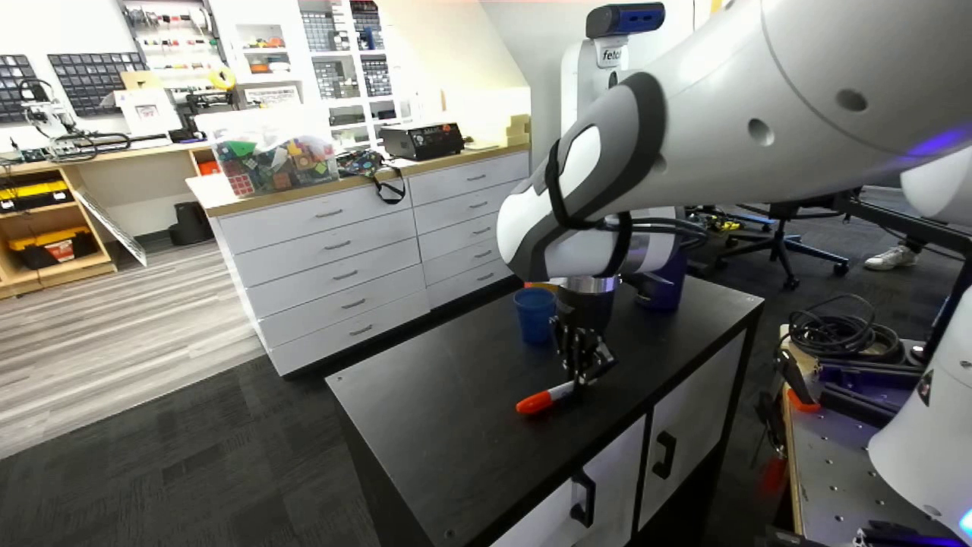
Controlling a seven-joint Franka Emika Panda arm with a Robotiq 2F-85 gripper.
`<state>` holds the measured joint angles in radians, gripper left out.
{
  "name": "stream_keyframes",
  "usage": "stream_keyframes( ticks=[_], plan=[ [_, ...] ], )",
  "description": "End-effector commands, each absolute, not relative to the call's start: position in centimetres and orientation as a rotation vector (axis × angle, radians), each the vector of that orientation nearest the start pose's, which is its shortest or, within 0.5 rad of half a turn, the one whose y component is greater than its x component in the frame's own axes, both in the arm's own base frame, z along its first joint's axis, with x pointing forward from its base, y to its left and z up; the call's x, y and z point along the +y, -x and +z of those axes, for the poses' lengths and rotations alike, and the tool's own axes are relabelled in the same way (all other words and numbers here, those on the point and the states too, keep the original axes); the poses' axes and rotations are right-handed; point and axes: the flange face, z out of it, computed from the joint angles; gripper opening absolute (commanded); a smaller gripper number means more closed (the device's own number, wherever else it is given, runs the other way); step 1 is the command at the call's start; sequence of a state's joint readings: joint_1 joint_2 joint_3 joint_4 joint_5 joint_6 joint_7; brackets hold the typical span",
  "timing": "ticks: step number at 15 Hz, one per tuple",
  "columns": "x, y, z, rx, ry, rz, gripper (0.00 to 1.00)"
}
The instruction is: Pick up the pen from the table and put it in the blue cup.
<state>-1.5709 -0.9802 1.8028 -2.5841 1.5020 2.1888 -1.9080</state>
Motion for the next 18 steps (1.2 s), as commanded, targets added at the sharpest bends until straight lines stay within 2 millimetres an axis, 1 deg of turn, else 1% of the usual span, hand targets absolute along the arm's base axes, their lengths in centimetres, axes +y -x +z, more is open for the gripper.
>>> stream_keyframes(
  ticks=[1, 13, 18],
  plan=[
    [0.2, -40.9, 18.9, -1.451, 2.781, -0.181, 0.06],
    [-0.5, -42.6, 21.8, -1.479, 2.822, -0.262, 0.06],
    [-1.0, -43.4, 23.4, -1.502, 2.850, -0.288, 0.06]
  ],
)
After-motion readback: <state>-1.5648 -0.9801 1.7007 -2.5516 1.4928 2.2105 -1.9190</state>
